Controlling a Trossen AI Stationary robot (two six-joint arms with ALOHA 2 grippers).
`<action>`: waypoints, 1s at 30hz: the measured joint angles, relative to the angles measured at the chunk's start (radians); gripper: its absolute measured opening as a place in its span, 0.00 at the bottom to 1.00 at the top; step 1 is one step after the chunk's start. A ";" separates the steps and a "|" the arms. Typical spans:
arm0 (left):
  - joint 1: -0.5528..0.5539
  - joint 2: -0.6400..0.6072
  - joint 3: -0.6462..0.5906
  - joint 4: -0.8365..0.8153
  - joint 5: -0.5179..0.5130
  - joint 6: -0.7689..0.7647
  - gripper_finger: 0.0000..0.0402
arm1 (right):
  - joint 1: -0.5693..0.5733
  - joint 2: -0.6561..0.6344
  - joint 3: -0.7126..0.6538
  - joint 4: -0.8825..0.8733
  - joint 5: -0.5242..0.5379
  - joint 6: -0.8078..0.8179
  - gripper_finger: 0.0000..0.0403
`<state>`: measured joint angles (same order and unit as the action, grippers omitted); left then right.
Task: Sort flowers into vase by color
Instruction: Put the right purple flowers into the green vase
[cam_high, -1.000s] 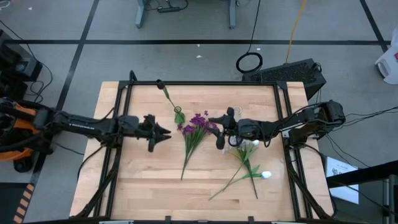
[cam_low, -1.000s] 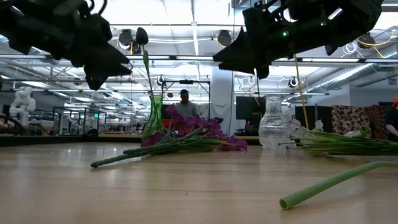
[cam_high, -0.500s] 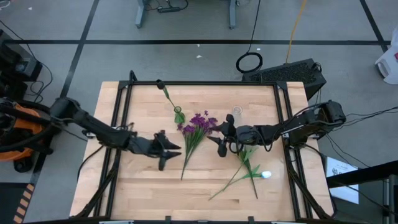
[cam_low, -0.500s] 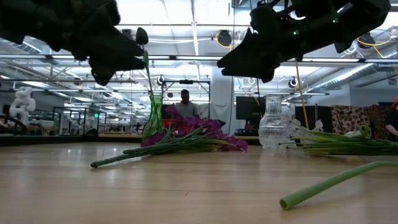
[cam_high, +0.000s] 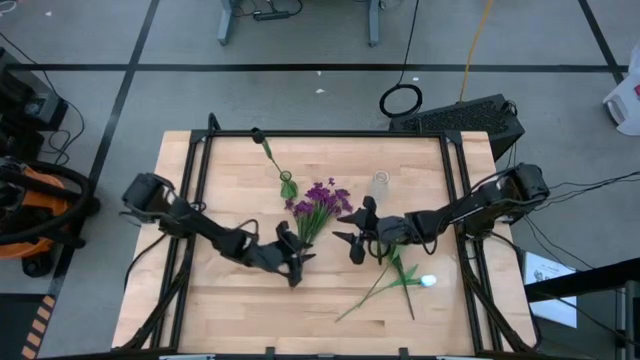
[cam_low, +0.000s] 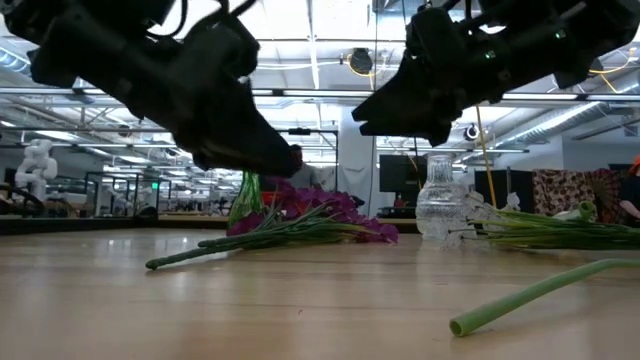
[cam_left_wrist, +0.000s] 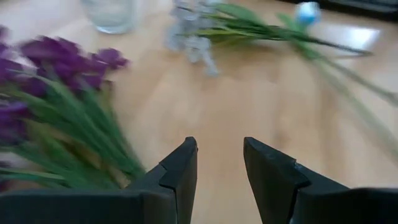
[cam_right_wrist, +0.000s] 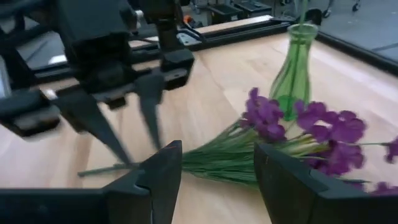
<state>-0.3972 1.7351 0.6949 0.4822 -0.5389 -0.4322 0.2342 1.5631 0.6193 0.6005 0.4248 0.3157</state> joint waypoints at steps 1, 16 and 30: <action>-0.005 0.020 0.014 -0.004 -0.043 0.012 0.34 | 0.006 0.008 0.001 0.004 0.000 0.008 0.47; 0.007 0.199 0.120 -0.053 -0.269 0.048 0.34 | 0.106 0.086 0.000 0.032 -0.005 0.027 0.47; 0.097 0.199 0.126 -0.204 -0.127 -0.112 0.34 | 0.141 0.082 0.000 0.015 -0.007 0.005 0.47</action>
<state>-0.2999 1.9343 0.8211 0.2780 -0.6657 -0.5446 0.3752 1.6455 0.6189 0.6156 0.4179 0.3204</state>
